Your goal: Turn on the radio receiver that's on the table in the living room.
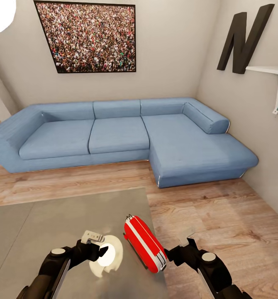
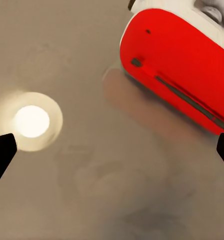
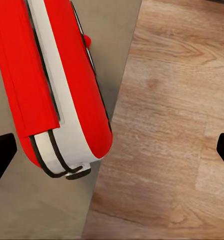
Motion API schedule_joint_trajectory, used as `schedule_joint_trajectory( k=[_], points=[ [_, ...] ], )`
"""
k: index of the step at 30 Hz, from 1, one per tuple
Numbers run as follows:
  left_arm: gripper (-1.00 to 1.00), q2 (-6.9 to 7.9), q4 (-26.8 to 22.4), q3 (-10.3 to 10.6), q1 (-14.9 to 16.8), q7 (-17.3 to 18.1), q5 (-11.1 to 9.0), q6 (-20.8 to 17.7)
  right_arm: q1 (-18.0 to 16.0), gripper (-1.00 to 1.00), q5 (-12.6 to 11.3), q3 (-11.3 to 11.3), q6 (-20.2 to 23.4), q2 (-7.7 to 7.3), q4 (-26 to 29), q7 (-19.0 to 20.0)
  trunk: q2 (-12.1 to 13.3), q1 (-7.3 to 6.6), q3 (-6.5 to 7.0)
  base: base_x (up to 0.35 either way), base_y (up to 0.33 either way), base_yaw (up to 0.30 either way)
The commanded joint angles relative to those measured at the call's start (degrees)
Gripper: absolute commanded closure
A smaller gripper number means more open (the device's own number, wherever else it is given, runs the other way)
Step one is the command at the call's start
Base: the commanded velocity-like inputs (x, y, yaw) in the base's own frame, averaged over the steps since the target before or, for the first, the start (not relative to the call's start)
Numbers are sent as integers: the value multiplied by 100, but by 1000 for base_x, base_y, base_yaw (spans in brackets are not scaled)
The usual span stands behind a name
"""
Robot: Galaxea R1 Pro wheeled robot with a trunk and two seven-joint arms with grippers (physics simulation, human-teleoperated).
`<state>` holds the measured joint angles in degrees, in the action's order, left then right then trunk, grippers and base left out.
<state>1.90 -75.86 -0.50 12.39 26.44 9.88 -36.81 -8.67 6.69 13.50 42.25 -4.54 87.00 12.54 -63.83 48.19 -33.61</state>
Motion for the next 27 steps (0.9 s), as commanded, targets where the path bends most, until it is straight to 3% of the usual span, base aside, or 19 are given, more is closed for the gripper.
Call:
schedule_joint_trajectory(
  k=[1,16,20,27],
  points=[
    [-100,-33,-33,9,0,-33,4,33,33,-100,-32,-1,27,-33,-33,-7,0,0,0,0,0,0],
    [-100,-509,-69,424,0,128,0,458,138,-100,66,-25,133,-78,-263,-15,0,0,0,0,0,0],
    [-100,-492,-69,532,0,256,5,487,128,-100,105,-14,261,-49,-134,-13,0,0,0,0,0,0],
    [-100,-474,-46,525,0,481,5,498,-98,-100,59,10,486,8,25,177,0,0,0,0,0,0]
  ],
)
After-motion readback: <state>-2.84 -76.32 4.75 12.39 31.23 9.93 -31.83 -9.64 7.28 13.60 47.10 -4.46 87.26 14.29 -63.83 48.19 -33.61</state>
